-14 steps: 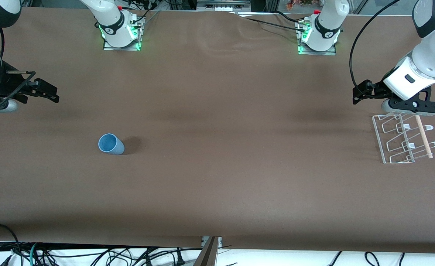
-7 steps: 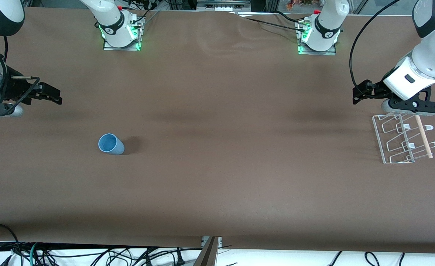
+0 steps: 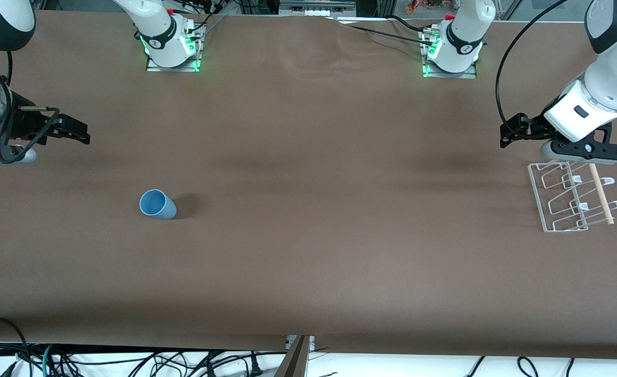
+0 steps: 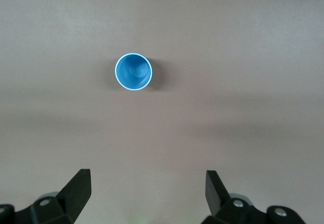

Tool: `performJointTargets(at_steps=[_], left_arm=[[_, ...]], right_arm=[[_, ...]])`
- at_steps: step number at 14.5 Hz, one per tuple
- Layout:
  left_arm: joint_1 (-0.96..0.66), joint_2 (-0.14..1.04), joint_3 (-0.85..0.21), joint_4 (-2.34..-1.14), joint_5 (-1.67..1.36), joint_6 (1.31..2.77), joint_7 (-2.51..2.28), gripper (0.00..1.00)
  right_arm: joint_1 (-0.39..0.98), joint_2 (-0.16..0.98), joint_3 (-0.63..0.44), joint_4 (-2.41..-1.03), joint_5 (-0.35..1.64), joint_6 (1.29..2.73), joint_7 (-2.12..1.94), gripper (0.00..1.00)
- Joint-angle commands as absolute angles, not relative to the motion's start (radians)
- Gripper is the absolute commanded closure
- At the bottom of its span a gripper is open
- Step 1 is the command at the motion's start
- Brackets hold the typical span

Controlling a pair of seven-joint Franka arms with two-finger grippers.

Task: Transfer cup to left arm and place on rack

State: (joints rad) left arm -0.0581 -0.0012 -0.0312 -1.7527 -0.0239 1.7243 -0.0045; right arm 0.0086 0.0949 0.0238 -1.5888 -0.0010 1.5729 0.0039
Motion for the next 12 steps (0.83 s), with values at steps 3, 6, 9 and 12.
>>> performJointTargets(at_steps=[3, 6, 9, 12], left_arm=[[-0.058, 0.002, -0.035, -1.746, -0.008, 1.715, -0.006, 0.00], [-0.060, 0.000, -0.035, -1.746, -0.008, 1.713, -0.008, 0.00], [-0.061, 0.000, -0.035, -1.746, -0.008, 1.713, -0.006, 0.00], [-0.061, 0.000, -0.035, -1.746, -0.008, 1.712, -0.006, 0.00]], right_arm=[[0.012, 0.103, 0.021, -1.565, -0.003, 1.548, 0.012, 0.00], [0.012, 0.104, 0.021, -1.566, -0.005, 1.546, 0.011, 0.00], [0.012, 0.104, 0.021, -1.566, -0.005, 1.546, -0.006, 0.00], [0.012, 0.106, 0.021, -1.566, -0.012, 1.546, -0.023, 0.00]])
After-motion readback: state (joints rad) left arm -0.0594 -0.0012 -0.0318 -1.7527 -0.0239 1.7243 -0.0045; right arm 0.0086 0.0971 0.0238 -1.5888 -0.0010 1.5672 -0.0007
